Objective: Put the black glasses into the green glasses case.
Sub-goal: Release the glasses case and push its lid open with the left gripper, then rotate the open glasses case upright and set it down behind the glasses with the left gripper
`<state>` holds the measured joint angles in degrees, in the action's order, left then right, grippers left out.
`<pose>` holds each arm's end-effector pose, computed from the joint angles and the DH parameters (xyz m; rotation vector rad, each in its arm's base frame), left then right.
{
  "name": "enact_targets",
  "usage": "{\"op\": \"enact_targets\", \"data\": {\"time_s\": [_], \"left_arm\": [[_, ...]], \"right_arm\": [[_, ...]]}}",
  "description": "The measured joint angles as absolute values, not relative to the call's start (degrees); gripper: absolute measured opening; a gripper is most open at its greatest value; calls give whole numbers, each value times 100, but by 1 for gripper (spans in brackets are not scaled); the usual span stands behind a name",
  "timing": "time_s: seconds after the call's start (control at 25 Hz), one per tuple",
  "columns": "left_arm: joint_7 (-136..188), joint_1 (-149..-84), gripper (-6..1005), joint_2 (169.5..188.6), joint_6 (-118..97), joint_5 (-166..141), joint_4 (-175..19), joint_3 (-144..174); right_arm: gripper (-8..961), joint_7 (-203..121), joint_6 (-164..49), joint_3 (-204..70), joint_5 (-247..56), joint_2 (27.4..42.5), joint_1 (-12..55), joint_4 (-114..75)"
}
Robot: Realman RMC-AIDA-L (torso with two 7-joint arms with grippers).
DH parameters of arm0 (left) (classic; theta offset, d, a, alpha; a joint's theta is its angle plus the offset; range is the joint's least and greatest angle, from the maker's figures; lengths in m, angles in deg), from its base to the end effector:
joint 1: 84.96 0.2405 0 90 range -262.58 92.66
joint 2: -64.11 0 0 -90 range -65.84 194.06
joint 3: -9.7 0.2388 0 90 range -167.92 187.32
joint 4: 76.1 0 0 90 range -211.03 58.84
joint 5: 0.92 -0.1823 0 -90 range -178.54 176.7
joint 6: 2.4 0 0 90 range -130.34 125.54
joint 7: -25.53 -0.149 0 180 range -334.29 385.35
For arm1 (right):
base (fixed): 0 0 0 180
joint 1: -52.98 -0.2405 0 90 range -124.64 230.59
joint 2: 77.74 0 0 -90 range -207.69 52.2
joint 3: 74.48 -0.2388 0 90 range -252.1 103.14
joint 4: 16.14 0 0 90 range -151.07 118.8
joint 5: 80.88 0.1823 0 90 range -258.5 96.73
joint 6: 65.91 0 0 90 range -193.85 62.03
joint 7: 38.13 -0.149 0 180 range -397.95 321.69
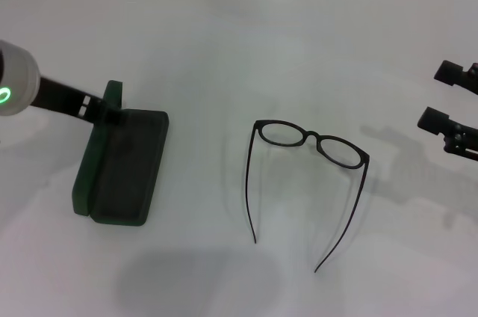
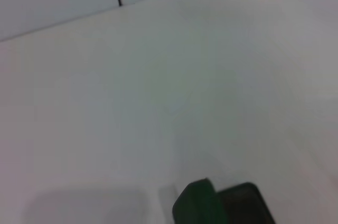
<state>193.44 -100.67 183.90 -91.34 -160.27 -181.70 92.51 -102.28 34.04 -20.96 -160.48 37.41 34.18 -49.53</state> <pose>-0.1983 0.2850 0.0581 -2.1092 -1.1403 0.3192 0.2276 0.2601 0.0429 -2.4882 0.3429 1.2088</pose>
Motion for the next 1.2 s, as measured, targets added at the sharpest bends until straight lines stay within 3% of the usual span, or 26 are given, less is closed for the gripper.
{"op": "enact_targets", "data": {"time_s": [0.44, 0.64, 0.96, 1.2], "left_arm": [[19291, -10491, 787, 18356, -9244, -16302, -17155, 9267], [19226, -10592, 722, 18355, -9326, -16315, -17122, 9329], [19201, -10605, 237, 18354, -9389, -16329, -17184, 9355], [18970, -10616, 212, 18356, -9398, -16333, -17604, 9364]], "right_arm": [[842, -10077, 3313, -2095, -16055, 3742, 3382, -4705], [841, -10013, 3302, -2095, -16049, 3739, 3389, -4647], [841, -10001, 3294, -2110, -16021, 3739, 3421, -4645], [842, -9972, 3381, -2100, -16044, 3745, 3424, -4645]]}}
